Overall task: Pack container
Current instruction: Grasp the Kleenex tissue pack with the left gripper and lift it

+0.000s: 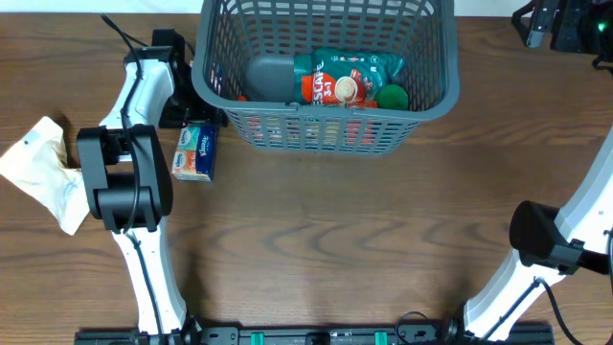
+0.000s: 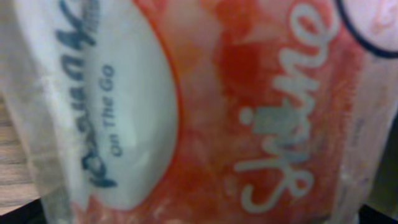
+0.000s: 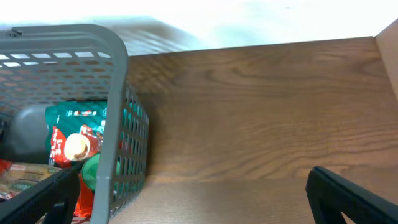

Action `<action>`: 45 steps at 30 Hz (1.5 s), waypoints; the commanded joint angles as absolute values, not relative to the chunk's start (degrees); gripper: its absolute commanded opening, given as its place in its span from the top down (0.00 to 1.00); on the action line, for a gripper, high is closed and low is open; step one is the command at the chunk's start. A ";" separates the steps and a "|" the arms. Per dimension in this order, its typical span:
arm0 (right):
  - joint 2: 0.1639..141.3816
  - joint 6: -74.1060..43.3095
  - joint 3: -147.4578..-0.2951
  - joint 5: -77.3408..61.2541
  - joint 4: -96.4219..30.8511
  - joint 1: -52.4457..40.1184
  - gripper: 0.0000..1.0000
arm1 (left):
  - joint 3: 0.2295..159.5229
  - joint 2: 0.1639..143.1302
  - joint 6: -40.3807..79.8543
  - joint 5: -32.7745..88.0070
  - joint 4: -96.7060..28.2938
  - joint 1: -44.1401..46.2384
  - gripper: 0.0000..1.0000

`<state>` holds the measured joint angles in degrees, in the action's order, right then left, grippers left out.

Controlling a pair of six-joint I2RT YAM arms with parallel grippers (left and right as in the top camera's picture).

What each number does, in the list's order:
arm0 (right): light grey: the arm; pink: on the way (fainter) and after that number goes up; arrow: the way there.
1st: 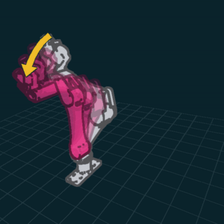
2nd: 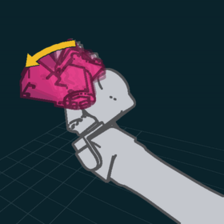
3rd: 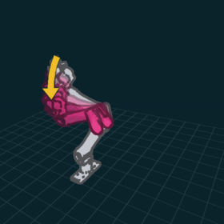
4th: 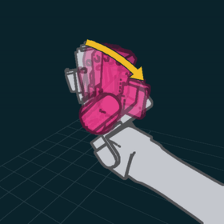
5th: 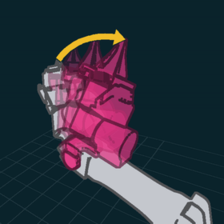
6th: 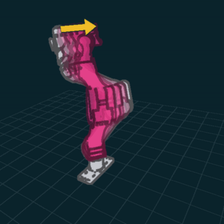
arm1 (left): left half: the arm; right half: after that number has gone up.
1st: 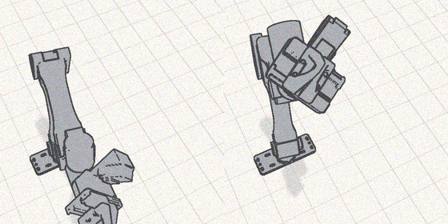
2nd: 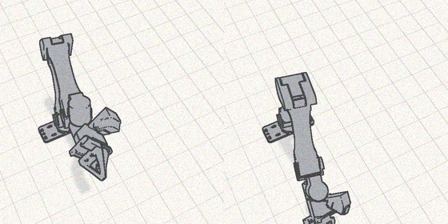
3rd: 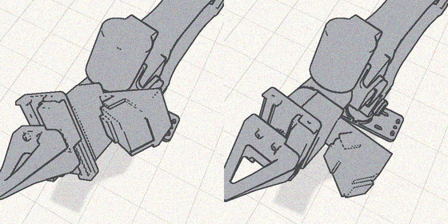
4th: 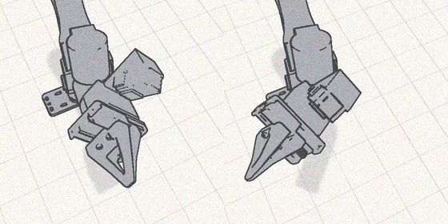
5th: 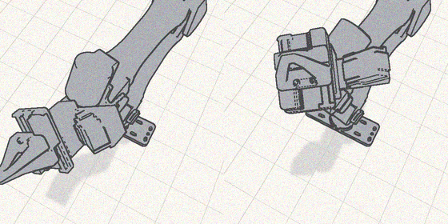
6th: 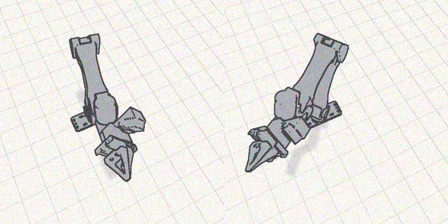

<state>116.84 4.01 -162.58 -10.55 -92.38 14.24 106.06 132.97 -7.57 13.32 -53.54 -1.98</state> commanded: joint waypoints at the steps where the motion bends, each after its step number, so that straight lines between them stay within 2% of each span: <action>1: 117.32 4.86 -162.30 -11.00 -92.60 14.63 0.01 | 106.10 134.17 -7.92 12.80 -53.87 -2.11 0.10; 6: 117.32 4.89 -162.30 -10.98 -92.60 14.63 0.01 | 106.10 134.17 -7.90 12.84 -56.14 -2.11 0.44; 8: 117.32 5.02 -162.30 -11.00 -92.60 14.63 0.01 | 106.10 134.17 -7.90 12.82 -57.49 -2.11 0.48; 11: 117.32 5.21 -162.30 -11.00 -92.58 14.66 0.01 | 106.10 134.04 -7.90 12.82 -59.66 -2.11 0.68; 14: 117.32 5.48 -162.30 -10.98 -92.60 14.66 0.01 | 106.10 133.12 -7.29 12.82 -60.84 -2.13 0.78; 21: 117.32 5.87 -162.30 -11.00 -92.62 14.66 0.01 | 106.10 123.44 -2.33 12.82 -61.04 -5.06 0.81; 25: 117.32 5.87 -162.30 -11.00 -92.62 14.66 0.01 | 106.10 114.69 -0.10 12.84 -61.06 -8.73 0.94; 33: 117.32 5.85 -162.30 -11.00 -92.66 14.59 0.01 | 106.13 96.88 -0.38 12.86 -57.71 -12.38 0.94; 39: 117.32 5.87 -162.30 -10.98 -92.58 14.59 0.01 | 109.84 87.07 -12.84 12.88 -55.40 -5.65 0.95; 45: 117.32 1.30 -162.30 -10.68 -91.13 16.34 0.01 | 117.89 85.45 -29.87 12.12 -54.33 8.56 0.94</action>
